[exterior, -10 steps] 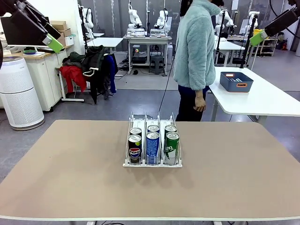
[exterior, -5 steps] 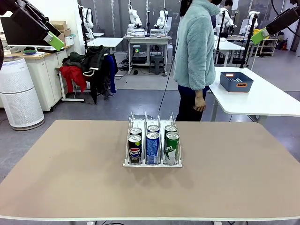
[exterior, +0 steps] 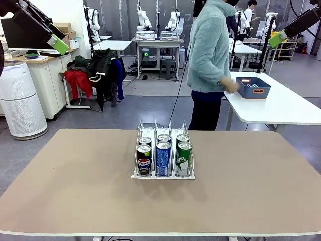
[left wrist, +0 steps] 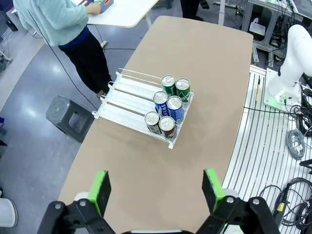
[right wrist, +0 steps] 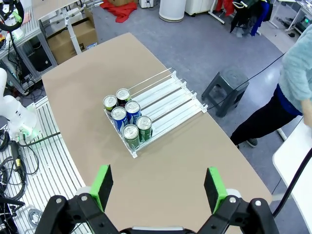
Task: Fill the beverage cans into the dispenser.
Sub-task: Pick up the Ionic drink handed by the human.
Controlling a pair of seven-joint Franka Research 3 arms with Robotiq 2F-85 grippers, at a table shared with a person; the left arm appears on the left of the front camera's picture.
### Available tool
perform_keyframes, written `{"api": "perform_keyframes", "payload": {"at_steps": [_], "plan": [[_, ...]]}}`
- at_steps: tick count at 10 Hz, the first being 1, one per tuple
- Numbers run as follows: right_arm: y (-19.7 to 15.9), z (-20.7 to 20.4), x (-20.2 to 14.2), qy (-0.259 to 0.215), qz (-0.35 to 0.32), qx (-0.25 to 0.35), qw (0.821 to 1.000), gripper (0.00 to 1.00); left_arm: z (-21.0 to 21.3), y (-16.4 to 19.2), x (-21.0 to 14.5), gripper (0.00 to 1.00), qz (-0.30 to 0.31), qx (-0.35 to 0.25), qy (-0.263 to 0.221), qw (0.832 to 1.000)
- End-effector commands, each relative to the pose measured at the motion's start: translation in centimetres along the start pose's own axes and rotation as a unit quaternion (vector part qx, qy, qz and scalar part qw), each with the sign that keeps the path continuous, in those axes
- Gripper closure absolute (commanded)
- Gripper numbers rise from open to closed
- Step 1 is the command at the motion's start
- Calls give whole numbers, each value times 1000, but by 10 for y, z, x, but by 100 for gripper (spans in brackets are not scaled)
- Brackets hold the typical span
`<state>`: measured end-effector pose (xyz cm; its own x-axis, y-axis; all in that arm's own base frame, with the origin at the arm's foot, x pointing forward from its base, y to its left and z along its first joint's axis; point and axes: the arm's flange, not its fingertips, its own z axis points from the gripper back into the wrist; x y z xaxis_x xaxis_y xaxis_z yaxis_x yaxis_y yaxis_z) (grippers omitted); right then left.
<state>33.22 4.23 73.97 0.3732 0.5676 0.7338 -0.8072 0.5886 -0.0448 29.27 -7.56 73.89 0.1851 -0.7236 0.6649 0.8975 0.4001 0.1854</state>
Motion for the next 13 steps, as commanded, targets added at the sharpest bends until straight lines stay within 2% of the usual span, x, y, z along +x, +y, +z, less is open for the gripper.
{"api": "perform_keyframes", "payload": {"at_steps": [1,13], "plan": [[1,-1,0,1,1,-1,1000,0,0,0,0,0,-1,-2,1,1000],[1,-1,0,1,1,-1,1000,0,0,0,0,0,-1,-2,1,1000]]}}
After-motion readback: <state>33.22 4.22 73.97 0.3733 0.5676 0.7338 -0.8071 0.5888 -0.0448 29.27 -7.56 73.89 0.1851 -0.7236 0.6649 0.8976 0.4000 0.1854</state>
